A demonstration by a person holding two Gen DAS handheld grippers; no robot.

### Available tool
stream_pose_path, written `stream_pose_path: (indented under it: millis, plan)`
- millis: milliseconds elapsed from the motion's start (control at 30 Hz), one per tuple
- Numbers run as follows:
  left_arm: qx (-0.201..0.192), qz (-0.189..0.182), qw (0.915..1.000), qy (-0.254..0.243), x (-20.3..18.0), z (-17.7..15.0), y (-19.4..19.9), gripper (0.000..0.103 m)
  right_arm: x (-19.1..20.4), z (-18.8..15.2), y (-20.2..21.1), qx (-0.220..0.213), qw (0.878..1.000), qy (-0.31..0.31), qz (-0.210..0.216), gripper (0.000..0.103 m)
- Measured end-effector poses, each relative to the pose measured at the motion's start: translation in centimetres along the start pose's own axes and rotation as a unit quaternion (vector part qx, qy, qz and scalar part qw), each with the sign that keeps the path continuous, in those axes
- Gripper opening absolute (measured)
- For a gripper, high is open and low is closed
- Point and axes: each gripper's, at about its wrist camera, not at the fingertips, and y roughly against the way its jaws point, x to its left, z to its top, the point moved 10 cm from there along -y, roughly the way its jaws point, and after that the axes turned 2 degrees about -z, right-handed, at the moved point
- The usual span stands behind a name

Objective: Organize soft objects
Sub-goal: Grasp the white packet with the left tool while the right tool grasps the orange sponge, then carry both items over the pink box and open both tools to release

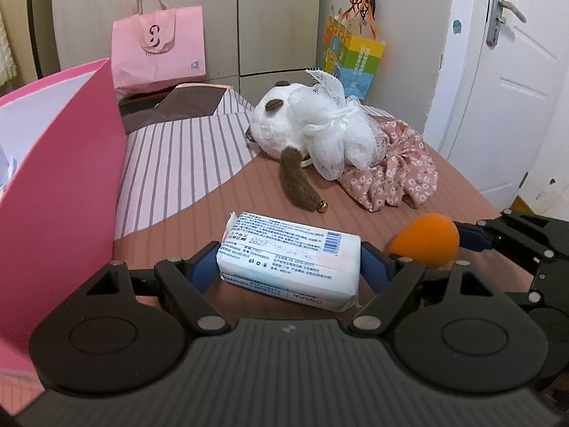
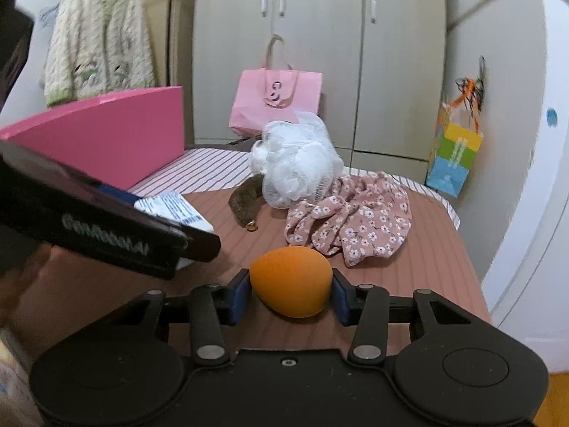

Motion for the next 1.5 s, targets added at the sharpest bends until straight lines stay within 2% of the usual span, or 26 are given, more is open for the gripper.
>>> stream_pose_path:
  millis: [267,433,600,867,1133,1233,1367,1500]
  plan:
    - [-0.008,-0.005,0.9999,0.008,0.2,-0.8,2.3,0.081,0.0,-0.1,1.2,0.002,1.0,-0.011,0.003,0.051]
    - [0.004,-0.02,0.9997,-0.013,-0.4,-1.4,3.4,0.081,0.3,-0.3,2.1,0.027,0.998,-0.024,0.045,0.05]
    - [-0.002,-0.019,0.9994,-0.03,-0.9,-2.0,5.6,0.081,0.7,-0.5,4.0,0.039,0.995,-0.041,0.083,0.05]
    - [0.014,-0.026,0.9992,-0.026,0.1,-3.3,9.3,0.081,2.3,0.1,6.6,0.058,0.991,-0.014,0.121,0.051]
    - [0.05,-0.036,0.9981,0.009,2.6,-5.2,12.2,0.081,4.8,1.1,8.5,0.083,0.98,0.009,0.183,0.051]
    - [0.061,-0.041,0.9969,0.027,3.9,-5.7,13.5,0.081,5.8,2.2,9.6,0.082,0.972,0.003,0.22,0.051]
    - [0.073,-0.05,0.9952,0.042,5.6,-6.2,15.5,0.081,7.5,3.6,10.3,0.082,0.965,0.011,0.247,0.051]
    - [0.077,-0.057,0.9937,0.057,7.3,-6.4,17.5,0.081,10.0,4.6,10.5,0.093,0.953,0.017,0.286,0.051]
